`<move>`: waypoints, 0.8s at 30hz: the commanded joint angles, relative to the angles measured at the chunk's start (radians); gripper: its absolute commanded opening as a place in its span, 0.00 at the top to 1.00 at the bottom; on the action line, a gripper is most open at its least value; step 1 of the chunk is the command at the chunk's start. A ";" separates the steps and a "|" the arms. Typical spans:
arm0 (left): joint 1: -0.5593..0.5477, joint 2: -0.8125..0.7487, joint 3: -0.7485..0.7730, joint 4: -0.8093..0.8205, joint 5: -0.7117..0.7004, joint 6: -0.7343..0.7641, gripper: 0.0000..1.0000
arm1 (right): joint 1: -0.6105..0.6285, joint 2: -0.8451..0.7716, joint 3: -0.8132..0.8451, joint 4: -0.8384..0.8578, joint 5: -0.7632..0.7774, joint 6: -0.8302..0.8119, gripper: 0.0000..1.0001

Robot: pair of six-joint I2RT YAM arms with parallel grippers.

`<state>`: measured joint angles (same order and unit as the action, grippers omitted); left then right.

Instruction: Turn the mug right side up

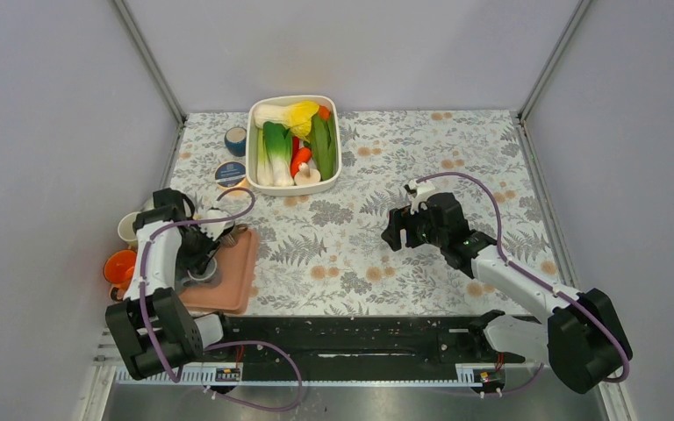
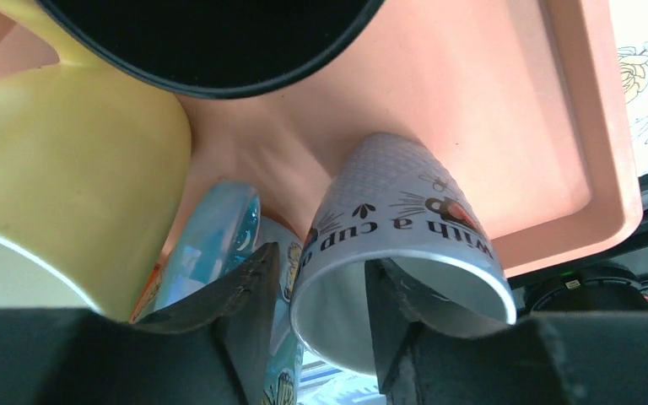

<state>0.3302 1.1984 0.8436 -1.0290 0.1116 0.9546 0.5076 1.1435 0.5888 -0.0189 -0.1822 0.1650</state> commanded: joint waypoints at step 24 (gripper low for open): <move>-0.044 0.449 0.903 0.020 0.254 -0.643 0.03 | -0.007 0.012 0.036 0.025 -0.026 0.027 0.17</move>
<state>0.3264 1.5311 1.6238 -1.2228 0.3981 0.6266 0.5072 1.1477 0.5888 -0.0200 -0.1936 0.1726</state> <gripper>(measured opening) 0.953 0.831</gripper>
